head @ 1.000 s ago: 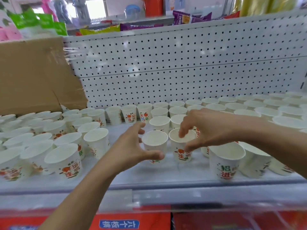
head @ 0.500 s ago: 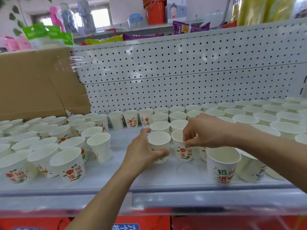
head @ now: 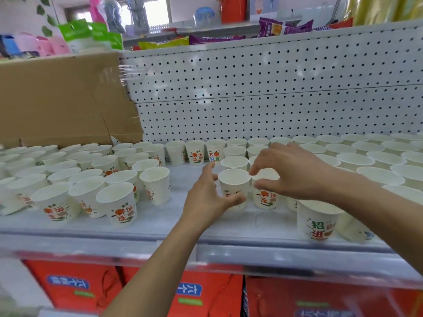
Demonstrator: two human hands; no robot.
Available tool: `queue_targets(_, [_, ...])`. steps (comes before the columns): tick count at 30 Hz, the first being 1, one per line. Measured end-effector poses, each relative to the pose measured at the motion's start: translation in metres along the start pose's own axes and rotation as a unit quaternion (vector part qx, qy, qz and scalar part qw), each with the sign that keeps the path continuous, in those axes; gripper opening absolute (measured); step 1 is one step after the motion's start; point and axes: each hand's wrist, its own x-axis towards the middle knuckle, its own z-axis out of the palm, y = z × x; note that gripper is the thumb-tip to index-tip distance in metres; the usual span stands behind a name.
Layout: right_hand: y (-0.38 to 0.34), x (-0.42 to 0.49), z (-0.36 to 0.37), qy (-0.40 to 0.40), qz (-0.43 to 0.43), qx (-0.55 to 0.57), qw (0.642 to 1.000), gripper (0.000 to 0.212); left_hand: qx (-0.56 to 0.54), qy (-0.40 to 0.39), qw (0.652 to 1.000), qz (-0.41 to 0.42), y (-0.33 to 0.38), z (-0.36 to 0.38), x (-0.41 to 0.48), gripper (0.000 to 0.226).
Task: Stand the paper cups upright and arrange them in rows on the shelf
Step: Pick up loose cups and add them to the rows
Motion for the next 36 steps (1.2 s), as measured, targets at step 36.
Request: queue_targets(36, [-0.146,0.061,0.03,0.087,0.075,0.215,0.97,0.053,-0.083,0.108,0.991,0.017,-0.115,-0.126,-0.057,0.076])
